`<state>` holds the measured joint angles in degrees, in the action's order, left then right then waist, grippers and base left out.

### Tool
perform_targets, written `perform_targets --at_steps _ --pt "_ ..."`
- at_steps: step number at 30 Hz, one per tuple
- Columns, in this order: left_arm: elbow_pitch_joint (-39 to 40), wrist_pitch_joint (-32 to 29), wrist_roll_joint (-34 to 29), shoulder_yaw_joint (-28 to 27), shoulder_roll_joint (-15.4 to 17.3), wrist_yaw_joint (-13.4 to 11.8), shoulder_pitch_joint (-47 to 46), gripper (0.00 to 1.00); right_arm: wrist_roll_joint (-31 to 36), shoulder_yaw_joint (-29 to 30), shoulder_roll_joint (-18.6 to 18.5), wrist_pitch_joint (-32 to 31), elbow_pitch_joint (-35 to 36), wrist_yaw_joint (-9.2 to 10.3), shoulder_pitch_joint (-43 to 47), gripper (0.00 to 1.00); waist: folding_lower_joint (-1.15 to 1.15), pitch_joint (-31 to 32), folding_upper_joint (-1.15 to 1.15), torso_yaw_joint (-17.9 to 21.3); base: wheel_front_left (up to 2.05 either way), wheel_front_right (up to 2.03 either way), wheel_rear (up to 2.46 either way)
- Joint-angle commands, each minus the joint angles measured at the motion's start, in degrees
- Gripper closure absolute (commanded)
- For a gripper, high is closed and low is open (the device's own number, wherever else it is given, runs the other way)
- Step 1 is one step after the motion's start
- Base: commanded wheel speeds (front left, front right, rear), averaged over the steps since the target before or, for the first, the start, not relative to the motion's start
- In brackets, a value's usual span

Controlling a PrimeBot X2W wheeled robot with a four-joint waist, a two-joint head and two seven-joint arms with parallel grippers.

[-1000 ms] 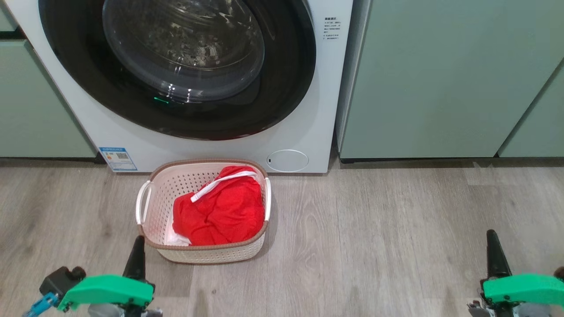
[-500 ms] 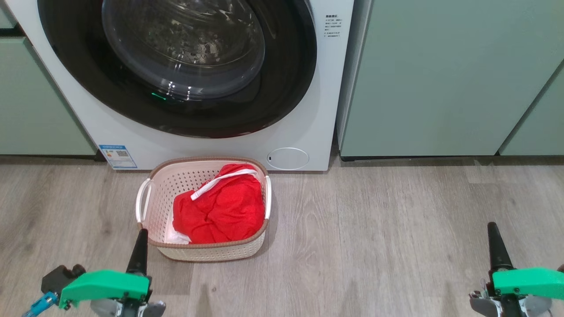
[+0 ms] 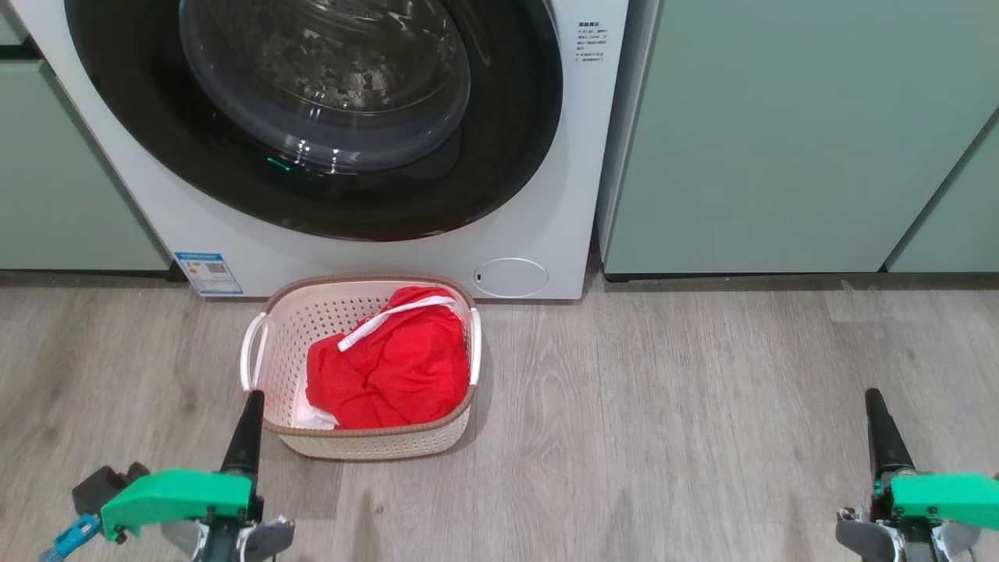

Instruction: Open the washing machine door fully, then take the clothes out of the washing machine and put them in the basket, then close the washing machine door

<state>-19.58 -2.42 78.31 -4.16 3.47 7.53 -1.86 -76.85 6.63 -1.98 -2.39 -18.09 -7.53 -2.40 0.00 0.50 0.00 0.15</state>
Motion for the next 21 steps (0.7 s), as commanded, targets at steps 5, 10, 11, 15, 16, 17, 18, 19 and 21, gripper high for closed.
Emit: perform_targets --at_steps 5,10,11,15,16,17,18,19,21 --pt "2.83 -1.11 3.52 -1.81 0.12 -0.04 -3.70 1.00 -3.98 -0.54 -0.82 -1.13 2.65 0.04 -3.20 1.00 0.00 -0.15 0.00 -0.03 0.00 0.00 0.00" --pt "3.60 -1.95 6.44 -1.97 -0.08 -0.04 -3.87 1.00 -7.18 -0.42 -0.84 -1.97 3.05 0.04 -3.37 1.00 0.00 -0.30 0.00 -0.07 0.00 0.00 0.00" --pt "3.75 -2.11 7.03 -2.00 -0.12 -0.04 -3.91 1.00 -7.82 -0.39 -0.85 -2.14 3.13 0.04 -3.40 1.00 0.00 -0.33 0.00 -0.07 0.00 0.00 0.00" --pt "4.36 -2.79 9.36 -2.13 -0.28 -0.04 -4.05 1.00 -10.38 -0.29 -0.86 -2.81 3.45 0.04 -3.53 1.00 0.00 -0.45 0.00 -0.10 0.00 0.00 0.00" --pt "4.52 -2.96 9.94 -2.16 -0.32 -0.04 -4.09 1.00 -11.02 -0.26 -0.87 -2.98 3.53 0.04 -3.57 1.00 0.00 -0.48 0.00 -0.11 0.00 0.00 0.00" --pt "4.67 -3.12 10.53 -2.20 -0.36 -0.04 -4.12 1.00 -11.67 -0.24 -0.87 -3.15 3.61 0.04 -3.60 1.00 0.00 -0.51 0.00 -0.11 0.00 0.00 0.00" --pt "4.83 -3.29 11.11 -2.23 -0.40 -0.04 -4.16 1.00 -12.31 -0.21 -0.88 -3.32 3.69 0.04 -3.63 1.00 0.00 -0.54 0.00 -0.12 0.00 0.00 0.00" --pt "4.98 -3.46 11.69 -2.26 -0.44 -0.04 -4.19 1.00 -12.95 -0.19 -0.88 -3.49 3.77 0.04 -3.67 1.00 0.00 -0.57 0.00 -0.13 0.00 0.00 0.00" --pt "5.29 -3.80 12.86 -2.33 -0.52 -0.04 -4.27 1.00 -14.23 -0.14 -0.89 -3.82 3.93 0.04 -3.73 1.00 0.00 -0.63 0.00 -0.14 0.00 0.00 0.00"
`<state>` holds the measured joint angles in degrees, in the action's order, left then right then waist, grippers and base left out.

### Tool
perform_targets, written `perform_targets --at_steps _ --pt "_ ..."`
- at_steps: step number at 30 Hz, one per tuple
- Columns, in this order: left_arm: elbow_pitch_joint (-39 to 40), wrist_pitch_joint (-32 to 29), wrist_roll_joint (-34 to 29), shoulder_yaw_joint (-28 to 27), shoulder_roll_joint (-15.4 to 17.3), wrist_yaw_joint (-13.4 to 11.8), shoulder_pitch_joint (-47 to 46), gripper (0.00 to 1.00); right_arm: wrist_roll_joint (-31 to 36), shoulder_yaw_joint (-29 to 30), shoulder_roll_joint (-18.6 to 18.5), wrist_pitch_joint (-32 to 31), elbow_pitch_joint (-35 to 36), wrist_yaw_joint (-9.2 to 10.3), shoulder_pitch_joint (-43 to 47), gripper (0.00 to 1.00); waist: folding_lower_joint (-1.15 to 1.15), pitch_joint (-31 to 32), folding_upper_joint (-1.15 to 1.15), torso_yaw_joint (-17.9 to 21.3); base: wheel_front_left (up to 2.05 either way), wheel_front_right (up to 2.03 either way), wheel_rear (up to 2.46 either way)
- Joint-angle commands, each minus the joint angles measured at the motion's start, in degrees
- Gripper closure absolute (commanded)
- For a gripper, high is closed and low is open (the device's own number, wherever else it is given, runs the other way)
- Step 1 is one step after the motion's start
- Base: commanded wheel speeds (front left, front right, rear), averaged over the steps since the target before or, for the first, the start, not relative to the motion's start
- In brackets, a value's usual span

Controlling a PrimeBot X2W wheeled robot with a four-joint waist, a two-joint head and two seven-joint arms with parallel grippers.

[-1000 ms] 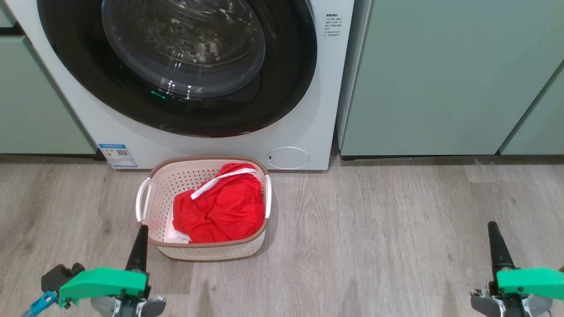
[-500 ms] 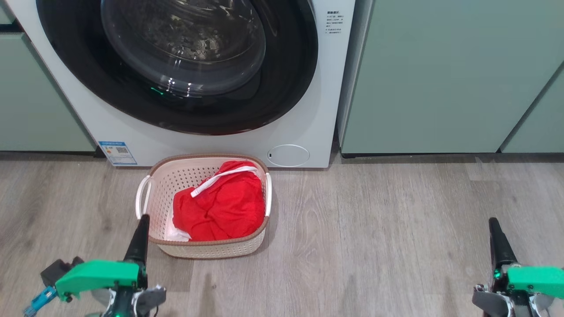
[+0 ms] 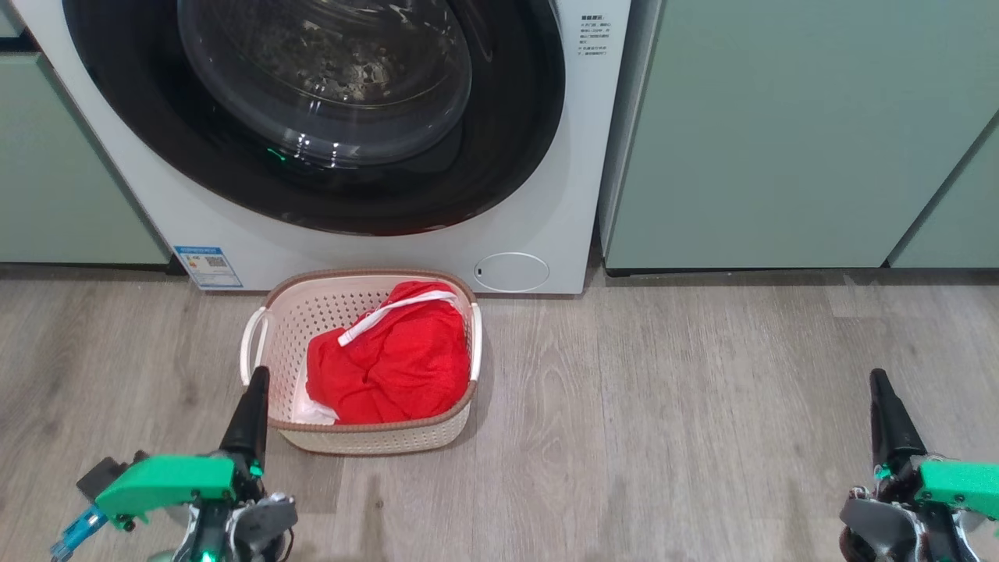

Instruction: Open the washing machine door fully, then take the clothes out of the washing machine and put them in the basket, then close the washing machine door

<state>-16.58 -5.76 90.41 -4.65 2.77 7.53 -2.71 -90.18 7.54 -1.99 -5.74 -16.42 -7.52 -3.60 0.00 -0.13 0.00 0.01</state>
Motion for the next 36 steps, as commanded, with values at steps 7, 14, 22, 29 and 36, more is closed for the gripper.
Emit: perform_targets --at_steps 7,14,22,29,36 --pt "2.55 -0.74 1.74 -1.88 0.10 -0.04 -3.48 1.00 -1.97 -1.01 -0.88 -0.76 2.39 0.03 -2.58 1.00 0.00 -0.05 0.00 -0.01 0.00 0.00 0.00" --pt "2.55 -0.74 1.74 -1.88 0.10 -0.04 -3.48 1.00 -1.98 -1.01 -0.88 -0.76 2.39 0.03 -2.58 1.00 0.00 -0.05 0.00 -0.01 0.00 0.00 0.00" --pt "2.55 -0.73 1.74 -1.88 0.10 -0.04 -3.48 1.00 -1.98 -1.01 -0.88 -0.75 2.39 0.03 -2.58 1.00 0.00 -0.05 0.00 -0.01 0.00 0.00 0.00" --pt "2.55 -0.73 1.75 -1.88 0.10 -0.04 -3.48 1.00 -1.98 -1.01 -0.88 -0.75 2.39 0.03 -2.58 1.00 0.00 -0.05 0.00 -0.01 0.00 0.00 0.00" --pt "2.55 -0.73 1.75 -1.87 0.10 -0.04 -3.48 1.00 -1.98 -1.02 -0.88 -0.75 2.40 0.03 -2.58 1.00 0.00 -0.05 0.00 -0.01 0.00 0.00 0.00"
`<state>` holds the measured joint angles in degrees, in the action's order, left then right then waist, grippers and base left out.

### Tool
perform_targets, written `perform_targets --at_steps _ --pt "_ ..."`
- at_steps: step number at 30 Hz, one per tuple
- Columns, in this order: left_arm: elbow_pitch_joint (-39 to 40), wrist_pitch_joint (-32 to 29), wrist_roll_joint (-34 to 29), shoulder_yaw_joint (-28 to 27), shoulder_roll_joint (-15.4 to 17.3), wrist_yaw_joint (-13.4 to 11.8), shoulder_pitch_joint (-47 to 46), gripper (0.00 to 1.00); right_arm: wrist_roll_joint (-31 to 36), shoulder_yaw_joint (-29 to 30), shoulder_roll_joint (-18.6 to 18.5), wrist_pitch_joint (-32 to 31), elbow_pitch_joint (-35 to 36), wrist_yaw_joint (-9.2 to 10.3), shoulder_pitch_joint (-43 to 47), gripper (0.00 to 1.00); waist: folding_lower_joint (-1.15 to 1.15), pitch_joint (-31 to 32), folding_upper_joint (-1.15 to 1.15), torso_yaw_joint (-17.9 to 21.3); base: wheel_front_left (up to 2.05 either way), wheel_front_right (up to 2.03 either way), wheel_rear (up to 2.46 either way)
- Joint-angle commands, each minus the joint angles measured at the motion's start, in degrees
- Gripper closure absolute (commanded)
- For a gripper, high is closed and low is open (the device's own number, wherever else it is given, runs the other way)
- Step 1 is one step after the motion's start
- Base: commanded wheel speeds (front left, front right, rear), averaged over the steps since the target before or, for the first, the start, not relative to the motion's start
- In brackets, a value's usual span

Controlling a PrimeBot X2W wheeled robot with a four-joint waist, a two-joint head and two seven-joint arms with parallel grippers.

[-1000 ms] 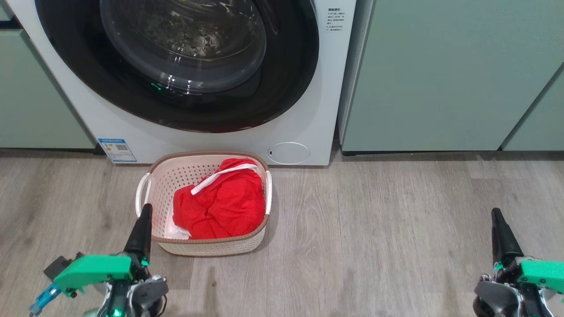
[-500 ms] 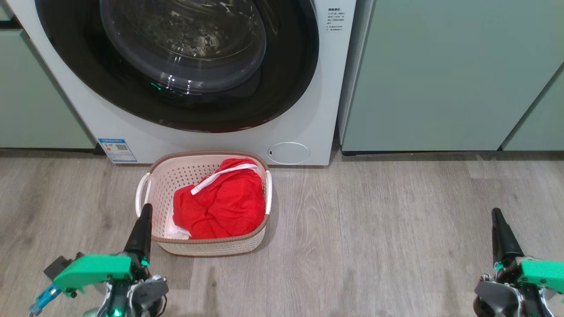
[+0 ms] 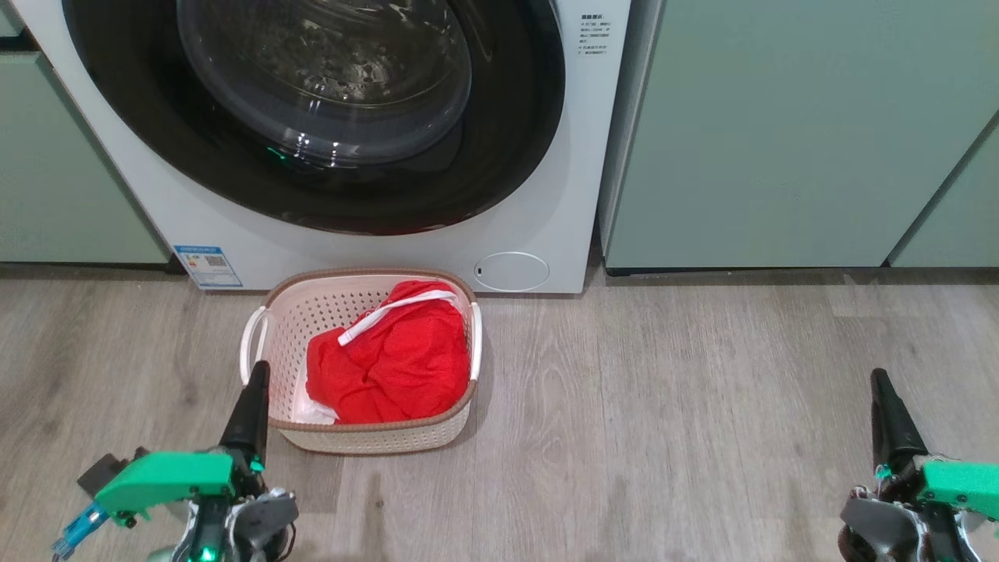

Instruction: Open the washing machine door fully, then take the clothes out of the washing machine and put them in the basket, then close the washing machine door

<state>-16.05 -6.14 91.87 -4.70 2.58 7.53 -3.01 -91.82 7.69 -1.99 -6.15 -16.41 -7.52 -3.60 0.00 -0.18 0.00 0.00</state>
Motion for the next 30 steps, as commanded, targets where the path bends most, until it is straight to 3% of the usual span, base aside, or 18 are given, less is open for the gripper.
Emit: perform_targets --at_steps 1,30 --pt "2.01 -0.36 0.29 -1.83 0.30 -0.04 -3.18 1.00 -0.34 -1.16 -0.88 -0.34 2.38 0.03 -2.59 1.00 0.00 0.00 0.00 0.00 0.00 0.00 0.00" --pt "2.01 -0.35 0.29 -1.82 0.30 -0.04 -3.17 1.00 -0.35 -1.17 -0.88 -0.34 2.38 0.03 -2.59 1.00 0.00 0.00 0.00 0.00 0.00 0.00 0.00"
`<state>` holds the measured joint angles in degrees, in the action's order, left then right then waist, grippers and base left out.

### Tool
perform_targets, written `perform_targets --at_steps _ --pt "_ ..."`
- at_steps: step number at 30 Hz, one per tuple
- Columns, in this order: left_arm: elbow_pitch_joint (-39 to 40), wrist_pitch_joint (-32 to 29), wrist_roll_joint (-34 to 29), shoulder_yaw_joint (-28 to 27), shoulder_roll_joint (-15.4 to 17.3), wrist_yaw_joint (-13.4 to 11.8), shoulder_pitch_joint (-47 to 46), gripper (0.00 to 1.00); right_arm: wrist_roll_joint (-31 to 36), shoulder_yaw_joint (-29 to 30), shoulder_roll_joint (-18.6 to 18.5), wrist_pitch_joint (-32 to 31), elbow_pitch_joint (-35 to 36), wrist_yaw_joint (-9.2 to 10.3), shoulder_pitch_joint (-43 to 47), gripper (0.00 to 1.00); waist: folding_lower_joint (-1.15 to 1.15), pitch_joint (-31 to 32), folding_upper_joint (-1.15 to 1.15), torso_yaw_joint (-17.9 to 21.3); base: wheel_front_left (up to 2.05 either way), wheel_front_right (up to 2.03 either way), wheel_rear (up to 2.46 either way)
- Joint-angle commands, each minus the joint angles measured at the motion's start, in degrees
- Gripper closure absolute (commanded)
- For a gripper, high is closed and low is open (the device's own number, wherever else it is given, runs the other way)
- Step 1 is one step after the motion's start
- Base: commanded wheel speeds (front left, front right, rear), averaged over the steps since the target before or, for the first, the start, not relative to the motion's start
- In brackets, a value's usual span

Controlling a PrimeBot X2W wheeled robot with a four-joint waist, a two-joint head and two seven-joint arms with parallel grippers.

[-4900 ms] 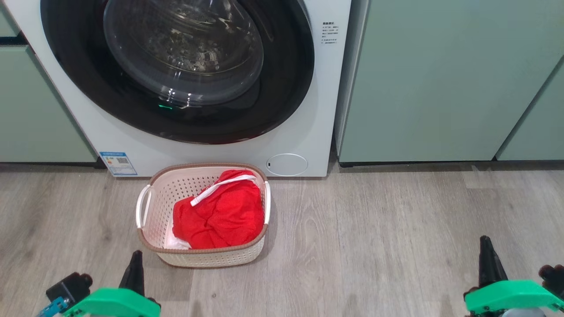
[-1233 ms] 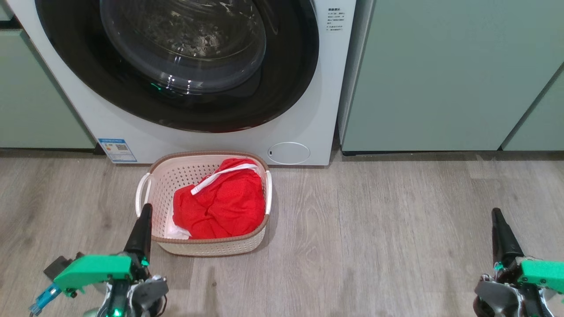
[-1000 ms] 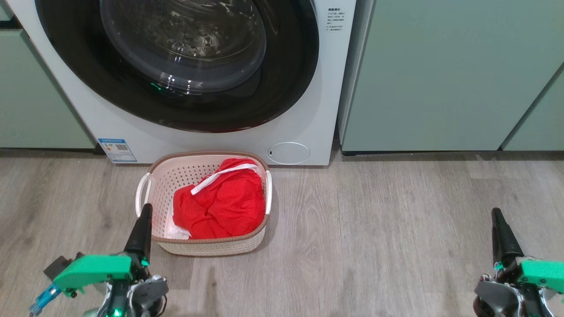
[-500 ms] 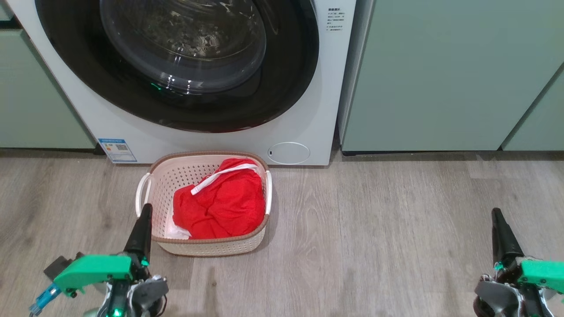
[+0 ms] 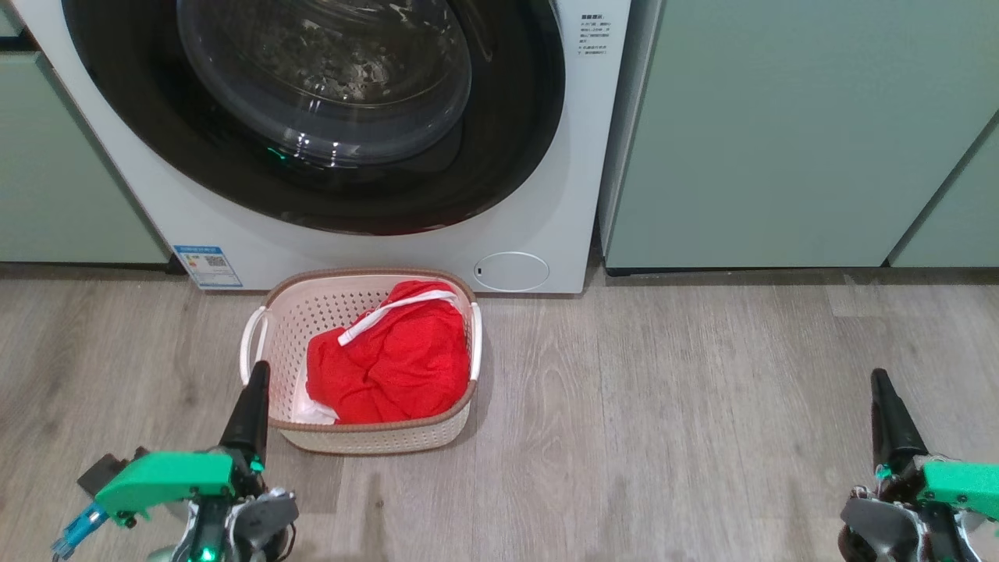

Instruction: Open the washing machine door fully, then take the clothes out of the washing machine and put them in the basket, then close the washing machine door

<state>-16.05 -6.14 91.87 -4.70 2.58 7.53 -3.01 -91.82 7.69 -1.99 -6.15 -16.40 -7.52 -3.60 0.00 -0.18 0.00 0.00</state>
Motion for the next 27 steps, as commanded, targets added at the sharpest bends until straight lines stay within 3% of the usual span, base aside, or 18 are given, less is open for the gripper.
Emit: perform_targets --at_steps 1,27 --pt "2.01 -0.35 0.29 -1.82 0.30 -0.04 -3.17 1.00 -0.35 -1.17 -0.88 -0.34 2.37 0.03 -2.59 1.00 0.00 0.00 0.00 0.00 0.00 0.00 0.00" --pt "2.01 -0.35 0.29 -1.82 0.30 -0.04 -3.17 1.00 -0.35 -1.17 -0.88 -0.34 2.37 0.03 -2.59 1.00 0.00 0.00 0.00 0.00 0.00 0.00 0.00"
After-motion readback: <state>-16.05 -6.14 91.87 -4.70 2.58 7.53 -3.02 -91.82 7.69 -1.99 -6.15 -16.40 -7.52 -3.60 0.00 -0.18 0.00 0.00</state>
